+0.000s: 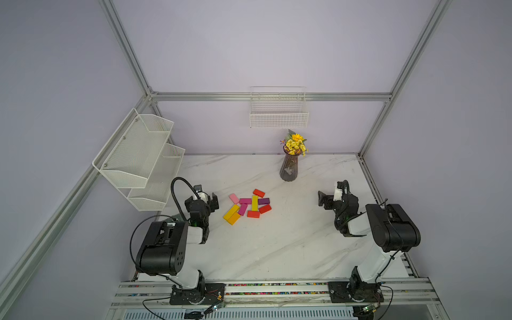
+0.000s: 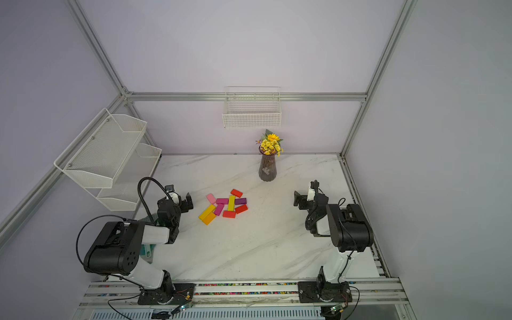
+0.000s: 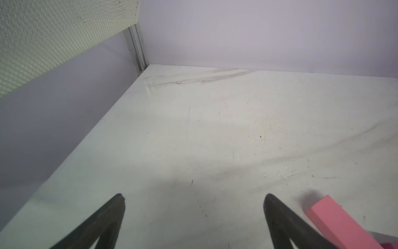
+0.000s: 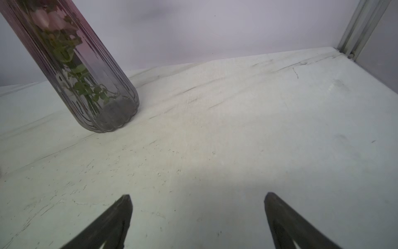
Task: Assemble the letter c with building blocks
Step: Pick up the building block from the center of the board.
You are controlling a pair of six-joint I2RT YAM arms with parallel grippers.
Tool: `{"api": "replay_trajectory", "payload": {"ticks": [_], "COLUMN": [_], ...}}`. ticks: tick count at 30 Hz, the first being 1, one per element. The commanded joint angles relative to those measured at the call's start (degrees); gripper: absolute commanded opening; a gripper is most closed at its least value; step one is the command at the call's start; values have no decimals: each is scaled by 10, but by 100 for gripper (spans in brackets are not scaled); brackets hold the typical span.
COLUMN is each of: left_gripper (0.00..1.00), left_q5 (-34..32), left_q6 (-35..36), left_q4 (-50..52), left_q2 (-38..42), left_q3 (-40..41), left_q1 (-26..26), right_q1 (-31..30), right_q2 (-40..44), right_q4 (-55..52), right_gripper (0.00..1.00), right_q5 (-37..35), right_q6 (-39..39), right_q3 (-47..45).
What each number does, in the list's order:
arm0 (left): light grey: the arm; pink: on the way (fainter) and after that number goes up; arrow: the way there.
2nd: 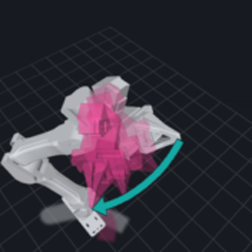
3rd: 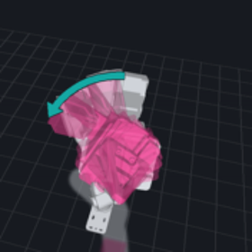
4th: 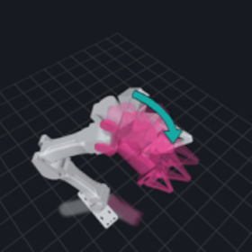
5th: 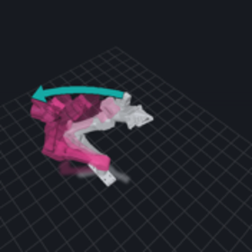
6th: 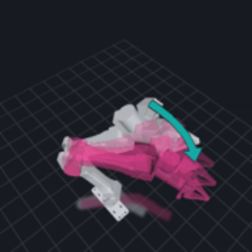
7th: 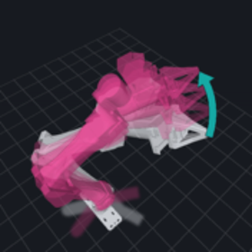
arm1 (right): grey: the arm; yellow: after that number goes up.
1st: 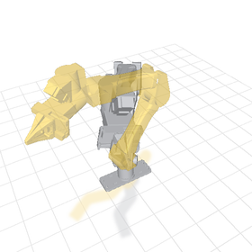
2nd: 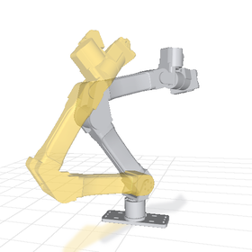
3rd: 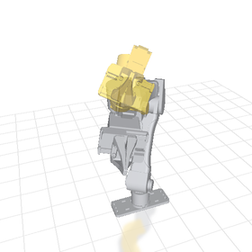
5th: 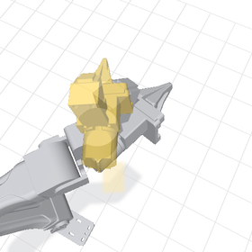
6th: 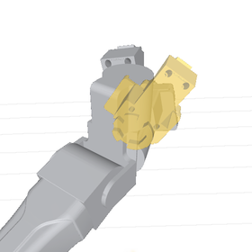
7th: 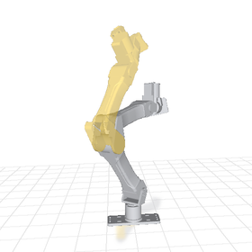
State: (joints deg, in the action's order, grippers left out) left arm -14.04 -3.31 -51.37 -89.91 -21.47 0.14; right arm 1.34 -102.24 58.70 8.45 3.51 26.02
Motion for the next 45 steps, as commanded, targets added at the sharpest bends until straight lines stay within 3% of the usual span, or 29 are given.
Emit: {"api": "replay_trajectory", "payload": {"ticks": [1,12,17,29,36,42,45], "left_gripper": [100,100,100,100,100,100,100], "left_q5": [2,-3,-2,-12,-38,-67,-72], "left_q6": [13,8,8,2,5,-51,-85], "left_q4": [-28,-26,-21,-26,-16,323,414], "left_q2": [5,5,4,10,62,199,255], "left_q3": [1,1,-3,3,21,-66,-79], "left_q1": [3,3,3,4,1,-1,-1], "right_q1": [2,1,1,1,1,2,1], "right_q2": [1,0,2,10,152,299,334], "right_q4": [18,18,13,11,-116,-368,-495], "right_gripper": [97,97,97,97,97,97,97], "right_q5": [2,3,-65,-78,-148,-141,-125], "right_q6": [-15,-14,10,18,61,172,250], "right_q3": [-6,-5,-4,-6,-17,47,103]}}
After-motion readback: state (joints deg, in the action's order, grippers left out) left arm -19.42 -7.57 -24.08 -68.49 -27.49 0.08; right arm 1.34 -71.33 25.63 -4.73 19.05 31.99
